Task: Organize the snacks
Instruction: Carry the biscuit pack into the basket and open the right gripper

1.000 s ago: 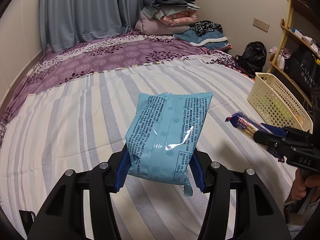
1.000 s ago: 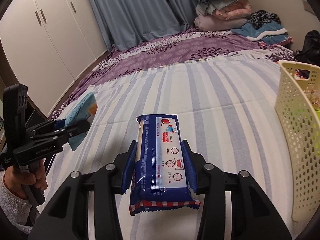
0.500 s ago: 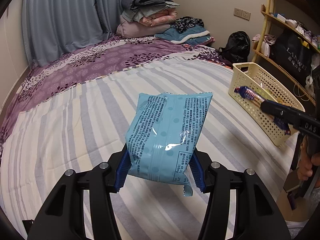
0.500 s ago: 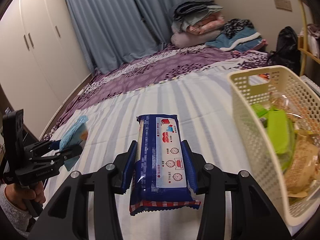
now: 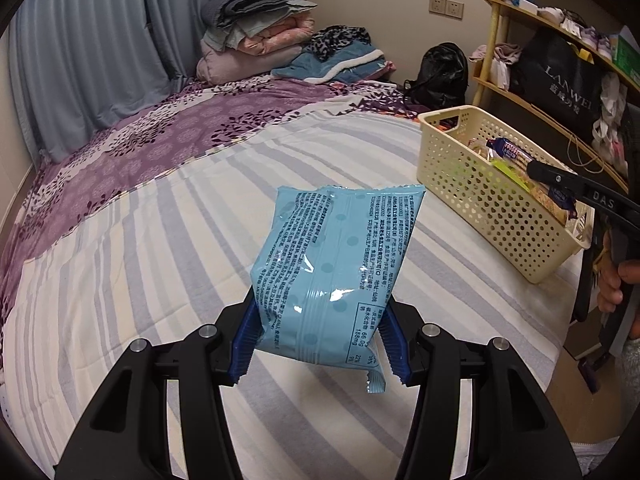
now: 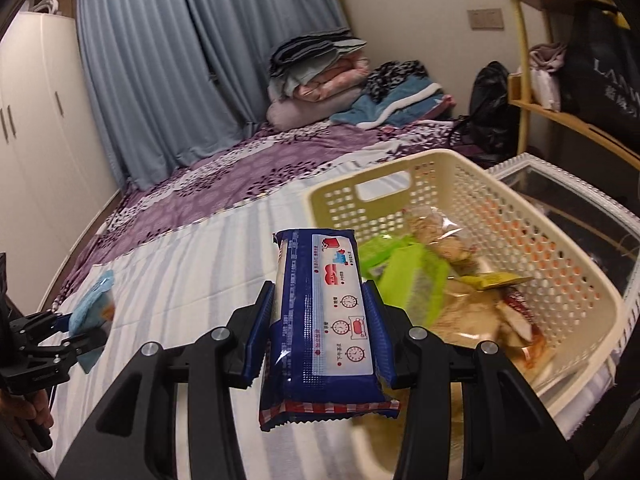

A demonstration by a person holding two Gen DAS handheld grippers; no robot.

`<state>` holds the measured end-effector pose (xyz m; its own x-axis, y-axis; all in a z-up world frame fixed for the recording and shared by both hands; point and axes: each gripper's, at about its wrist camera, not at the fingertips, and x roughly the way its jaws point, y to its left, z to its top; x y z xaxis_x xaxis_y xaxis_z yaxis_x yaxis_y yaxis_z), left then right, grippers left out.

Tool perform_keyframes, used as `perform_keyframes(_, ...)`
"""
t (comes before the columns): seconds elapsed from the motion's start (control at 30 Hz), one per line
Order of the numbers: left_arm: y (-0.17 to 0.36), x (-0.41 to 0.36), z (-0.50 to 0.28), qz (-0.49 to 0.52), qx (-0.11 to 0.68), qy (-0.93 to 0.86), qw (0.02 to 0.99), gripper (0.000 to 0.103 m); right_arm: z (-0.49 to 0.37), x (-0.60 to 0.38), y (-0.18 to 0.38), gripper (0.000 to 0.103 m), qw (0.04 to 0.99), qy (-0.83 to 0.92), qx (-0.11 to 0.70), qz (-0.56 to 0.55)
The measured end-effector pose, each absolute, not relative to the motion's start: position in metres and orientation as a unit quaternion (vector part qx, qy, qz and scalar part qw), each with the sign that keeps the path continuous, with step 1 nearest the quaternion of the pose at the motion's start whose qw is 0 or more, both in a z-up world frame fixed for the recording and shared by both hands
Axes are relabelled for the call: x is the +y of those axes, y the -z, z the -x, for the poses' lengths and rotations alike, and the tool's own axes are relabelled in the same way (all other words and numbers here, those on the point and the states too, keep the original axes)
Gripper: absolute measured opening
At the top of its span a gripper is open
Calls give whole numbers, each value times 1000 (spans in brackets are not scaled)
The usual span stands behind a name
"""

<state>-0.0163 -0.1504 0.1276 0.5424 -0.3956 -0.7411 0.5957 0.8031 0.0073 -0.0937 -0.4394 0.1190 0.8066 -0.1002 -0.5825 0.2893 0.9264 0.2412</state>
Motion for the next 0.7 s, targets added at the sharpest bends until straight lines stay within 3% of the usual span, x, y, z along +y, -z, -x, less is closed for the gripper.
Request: perform_keyframes(0.7, -131, -218, 28, -164, 381, 337, 845, 55, 105, -509, -102, 45, 920, 193, 302, -159)
